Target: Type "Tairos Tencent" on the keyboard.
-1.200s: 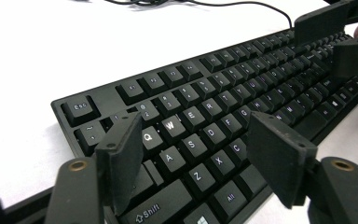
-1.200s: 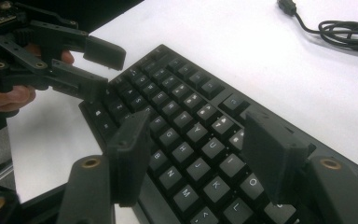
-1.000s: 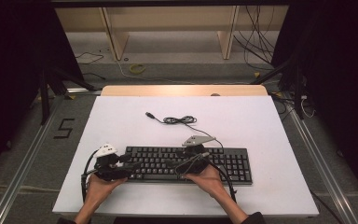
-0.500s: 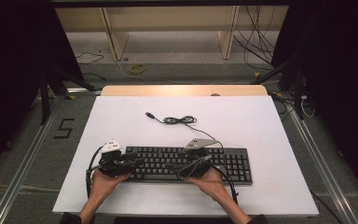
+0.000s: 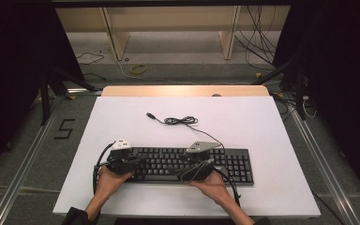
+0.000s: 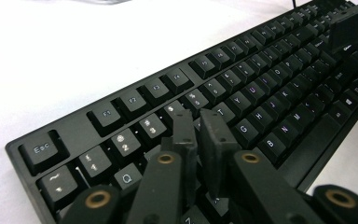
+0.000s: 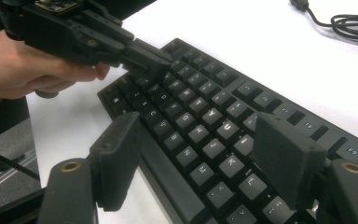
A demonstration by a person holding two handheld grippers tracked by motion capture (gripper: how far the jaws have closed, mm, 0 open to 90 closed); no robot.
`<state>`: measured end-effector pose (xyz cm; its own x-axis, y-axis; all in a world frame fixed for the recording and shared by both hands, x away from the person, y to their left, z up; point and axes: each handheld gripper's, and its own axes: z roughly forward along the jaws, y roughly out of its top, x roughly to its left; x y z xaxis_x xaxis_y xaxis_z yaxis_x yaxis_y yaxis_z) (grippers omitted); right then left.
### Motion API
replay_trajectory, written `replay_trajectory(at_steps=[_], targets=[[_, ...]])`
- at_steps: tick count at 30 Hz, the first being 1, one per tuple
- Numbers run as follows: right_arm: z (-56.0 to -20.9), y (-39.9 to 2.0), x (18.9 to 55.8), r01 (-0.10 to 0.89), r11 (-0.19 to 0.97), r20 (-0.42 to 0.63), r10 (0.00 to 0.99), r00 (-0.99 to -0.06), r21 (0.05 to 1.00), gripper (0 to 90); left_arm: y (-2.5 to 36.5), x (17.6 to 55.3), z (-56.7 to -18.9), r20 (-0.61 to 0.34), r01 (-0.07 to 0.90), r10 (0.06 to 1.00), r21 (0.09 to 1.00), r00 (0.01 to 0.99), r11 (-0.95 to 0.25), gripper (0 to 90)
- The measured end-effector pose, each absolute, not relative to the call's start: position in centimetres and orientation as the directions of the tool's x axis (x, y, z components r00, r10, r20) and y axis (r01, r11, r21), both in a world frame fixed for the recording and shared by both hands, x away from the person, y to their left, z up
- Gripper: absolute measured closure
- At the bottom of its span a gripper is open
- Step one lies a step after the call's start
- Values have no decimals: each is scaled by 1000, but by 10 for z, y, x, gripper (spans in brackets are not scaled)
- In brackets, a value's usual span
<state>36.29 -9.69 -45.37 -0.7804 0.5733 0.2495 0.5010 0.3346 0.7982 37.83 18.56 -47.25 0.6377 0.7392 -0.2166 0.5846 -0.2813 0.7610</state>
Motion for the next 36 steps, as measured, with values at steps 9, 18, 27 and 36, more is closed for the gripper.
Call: replay_trajectory(at_steps=[9, 18, 27, 36], targets=[[-455, -98, 360, 494, 340, 247, 564, -788, 800, 332, 181, 385, -473, -210, 601, 745, 740, 633, -301, 892], [-455, -97, 360, 494, 342, 248, 562, -789, 799, 333, 176, 390, -478, -198, 614, 750, 718, 631, -328, 892], [-457, -97, 360, 495, 344, 246, 565, -788, 798, 338, 175, 390, -481, -198, 618, 748, 711, 634, -336, 894], [-457, -98, 361, 496, 338, 246, 569, -785, 800, 340, 178, 389, -476, -224, 616, 745, 729, 628, -300, 681]])
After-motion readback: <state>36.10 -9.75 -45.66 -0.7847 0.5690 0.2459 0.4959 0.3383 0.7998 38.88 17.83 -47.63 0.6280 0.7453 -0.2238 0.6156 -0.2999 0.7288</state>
